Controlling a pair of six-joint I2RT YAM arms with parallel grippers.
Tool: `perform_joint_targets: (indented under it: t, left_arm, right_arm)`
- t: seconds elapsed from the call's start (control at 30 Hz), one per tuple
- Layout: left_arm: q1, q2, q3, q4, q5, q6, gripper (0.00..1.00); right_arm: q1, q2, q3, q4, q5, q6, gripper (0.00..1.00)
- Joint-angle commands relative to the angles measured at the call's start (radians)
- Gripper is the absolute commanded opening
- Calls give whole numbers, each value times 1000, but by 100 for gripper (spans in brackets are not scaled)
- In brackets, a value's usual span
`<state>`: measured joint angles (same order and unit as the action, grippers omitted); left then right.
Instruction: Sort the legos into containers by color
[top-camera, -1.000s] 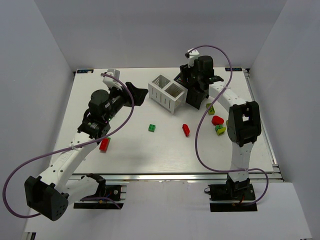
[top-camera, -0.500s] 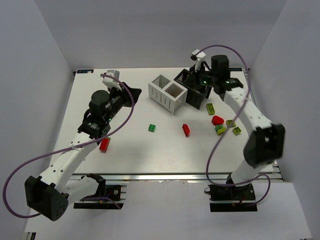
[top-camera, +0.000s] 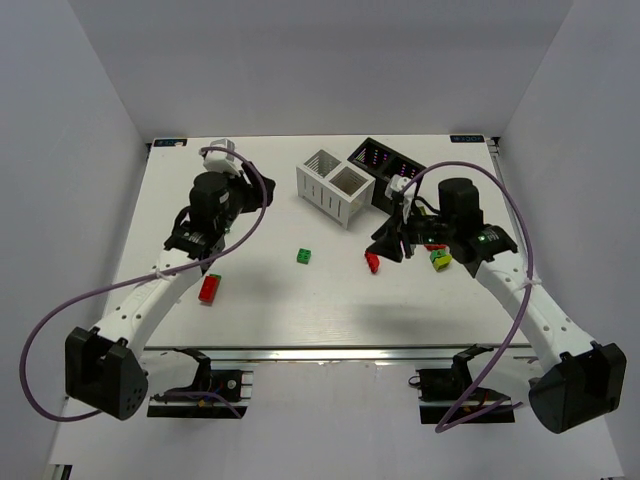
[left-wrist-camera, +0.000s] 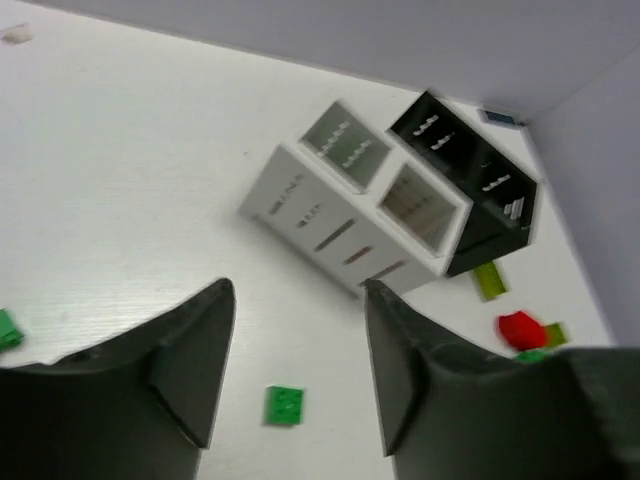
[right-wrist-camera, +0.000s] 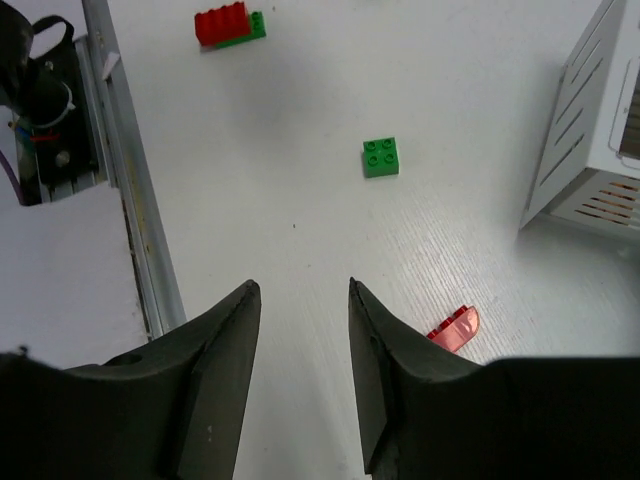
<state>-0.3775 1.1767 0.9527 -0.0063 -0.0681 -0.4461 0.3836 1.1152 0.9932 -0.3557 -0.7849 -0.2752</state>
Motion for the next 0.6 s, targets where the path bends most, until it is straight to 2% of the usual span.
perform_joint_targets:
  t: [0.0, 0.13, 0.17, 0.23, 0.27, 0.43, 0.57]
  left_arm:
    - [15, 43, 61, -98, -88, -17, 73]
    - [46, 107, 99, -161, -136, -34, 82]
    - [54, 121, 109, -176, -140, -37, 89]
    - [84, 171, 135, -211, -128, -28, 91]
    - [95, 191, 144, -225, -121, -22, 98]
    - [149, 342, 237, -345, -113, -19, 98]
    - [161, 454, 303, -440, -156, -22, 98]
  right_arm:
    - [-3, -12, -2, 0, -16, -82, 48]
    - [17, -6, -11, 6, 73, -104, 50]
    - [21, -3, -16, 11, 85, -107, 51]
    - [41, 0, -24, 20, 113, -119, 52]
    - [49, 8, -24, 20, 127, -122, 52]
    - [83, 14, -25, 18, 205, -151, 57]
    - [87, 15, -28, 23, 210, -156, 57]
